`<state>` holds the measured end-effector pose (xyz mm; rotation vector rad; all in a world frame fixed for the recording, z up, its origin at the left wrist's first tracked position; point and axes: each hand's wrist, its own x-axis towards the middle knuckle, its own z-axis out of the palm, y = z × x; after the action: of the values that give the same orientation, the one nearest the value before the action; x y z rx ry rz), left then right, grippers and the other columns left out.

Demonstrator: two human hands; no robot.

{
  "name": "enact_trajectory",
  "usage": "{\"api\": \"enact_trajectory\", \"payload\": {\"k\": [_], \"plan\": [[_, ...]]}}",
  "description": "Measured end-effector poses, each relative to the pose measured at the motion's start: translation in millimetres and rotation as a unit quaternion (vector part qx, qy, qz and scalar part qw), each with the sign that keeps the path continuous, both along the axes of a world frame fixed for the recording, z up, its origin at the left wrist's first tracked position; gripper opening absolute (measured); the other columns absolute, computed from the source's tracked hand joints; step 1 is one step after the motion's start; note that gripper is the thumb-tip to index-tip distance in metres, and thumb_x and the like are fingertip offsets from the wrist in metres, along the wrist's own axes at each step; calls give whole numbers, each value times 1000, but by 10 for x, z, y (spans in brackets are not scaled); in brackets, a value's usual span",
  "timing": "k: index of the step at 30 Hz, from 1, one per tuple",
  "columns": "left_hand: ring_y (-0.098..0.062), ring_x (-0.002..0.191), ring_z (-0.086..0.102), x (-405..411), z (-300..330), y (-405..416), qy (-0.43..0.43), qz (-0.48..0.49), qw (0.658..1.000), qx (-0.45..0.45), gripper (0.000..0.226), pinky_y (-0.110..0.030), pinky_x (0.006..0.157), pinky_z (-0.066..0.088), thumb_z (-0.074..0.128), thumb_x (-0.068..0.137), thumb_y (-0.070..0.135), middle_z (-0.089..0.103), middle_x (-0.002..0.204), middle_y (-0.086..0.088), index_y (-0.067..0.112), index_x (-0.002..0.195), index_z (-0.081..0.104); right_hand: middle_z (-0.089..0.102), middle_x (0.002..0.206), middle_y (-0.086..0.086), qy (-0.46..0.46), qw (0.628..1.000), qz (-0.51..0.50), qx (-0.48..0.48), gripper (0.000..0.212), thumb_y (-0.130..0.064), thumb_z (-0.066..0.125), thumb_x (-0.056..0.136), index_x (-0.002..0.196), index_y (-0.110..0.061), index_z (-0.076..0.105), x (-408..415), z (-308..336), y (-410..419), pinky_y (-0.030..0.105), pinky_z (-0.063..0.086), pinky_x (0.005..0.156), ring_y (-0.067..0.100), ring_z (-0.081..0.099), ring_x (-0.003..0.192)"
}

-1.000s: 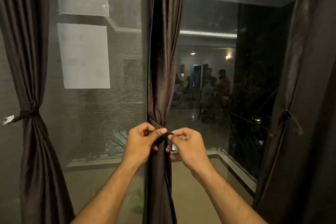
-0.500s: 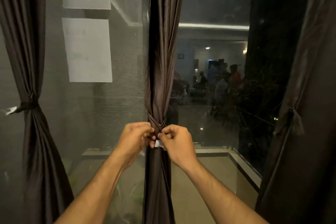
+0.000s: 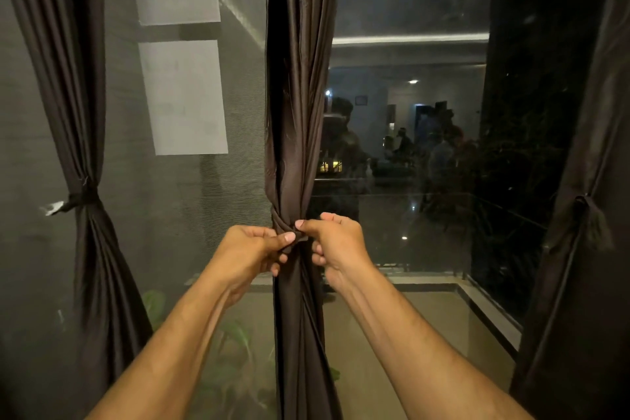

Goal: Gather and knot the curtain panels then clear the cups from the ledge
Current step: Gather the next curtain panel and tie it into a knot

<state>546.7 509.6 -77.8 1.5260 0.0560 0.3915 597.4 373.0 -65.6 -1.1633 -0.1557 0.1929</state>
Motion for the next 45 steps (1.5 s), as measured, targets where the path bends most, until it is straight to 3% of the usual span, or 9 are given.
{"api": "enact_trajectory", "payload": {"k": [4, 7, 11, 22, 28, 32, 34, 41, 45], "plan": [[-18, 56, 67, -23, -52, -12, 2, 8, 995, -96, 9, -26, 54, 60, 69, 89, -2, 63, 69, -16, -11, 86, 68, 45, 64, 6, 51, 995, 31, 76, 36, 8, 63, 87, 119, -3, 53, -44, -16, 84, 17, 21, 33, 6, 30, 34], [-28, 78, 70, 21, -110, -28, -26, 17, 989, -142, 23, -34, 77, 64, 64, 91, -6, 66, 92, -28, -22, 106, 62, 45, 64, 6, 26, 997, 47, 55, 15, 2, 61, 88, 101, -6, 60, -88, -44, 115, 17, 23, 35, 7, 31, 35], [-29, 93, 67, 27, -190, -86, -62, 33, 985, -158, 7, -36, 95, 56, 63, 93, -5, 69, 88, -22, -11, 90, 65, 60, 77, 12, -46, 998, 10, -50, 13, -9, 74, 90, 100, -2, 69, -60, -50, 104, 20, 41, 38, 7, 45, 40], [-28, 88, 74, 17, -230, 11, -58, -28, 990, -128, 28, -33, 88, 62, 64, 94, 6, 71, 98, -27, -21, 103, 63, 72, 80, 8, -35, 994, 38, -100, 37, -34, 76, 92, 102, 2, 75, -44, -204, 43, 32, 62, 55, 12, 65, 63], [-22, 84, 73, 20, -191, 22, -47, -27, 991, -123, 14, -32, 85, 60, 66, 92, 9, 75, 85, -16, -3, 85, 72, 72, 78, 6, -11, 996, 88, -11, 11, -9, 61, 95, 93, -6, 71, -41, -196, 65, 42, 63, 75, 17, 71, 77], [-23, 81, 72, 29, -201, 32, -51, -18, 991, -126, 14, -33, 85, 60, 69, 89, 9, 73, 81, -17, -3, 83, 71, 69, 84, 8, -96, 989, 63, -89, 22, -2, 75, 86, 106, 4, 70, -74, -287, 103, 29, 59, 63, 10, 68, 73], [-24, 84, 72, 41, -200, 52, -51, -10, 990, -127, 13, -34, 89, 59, 70, 89, 9, 74, 85, -18, -3, 84, 73, 67, 78, 5, -151, 978, 10, -145, 15, -8, 80, 85, 95, -1, 72, -74, -323, 105, 27, 54, 60, 11, 65, 70], [-29, 84, 74, 101, -197, 56, -64, 11, 989, -130, 42, -37, 90, 61, 81, 72, 24, 75, 90, -27, -12, 92, 74, 72, 75, 0, -287, 927, -85, -226, 12, -19, 75, 92, 86, -16, 65, -50, -369, 109, 42, 62, 72, 11, 69, 65], [-31, 89, 75, 125, -185, 88, -51, 24, 992, -116, 52, -40, 93, 57, 87, 64, 37, 75, 87, -25, -9, 83, 73, 75, 84, -11, -370, 866, -111, -318, 9, -35, 75, 90, 88, -26, 76, -25, -356, 109, 34, 57, 75, 6, 69, 81]]}}
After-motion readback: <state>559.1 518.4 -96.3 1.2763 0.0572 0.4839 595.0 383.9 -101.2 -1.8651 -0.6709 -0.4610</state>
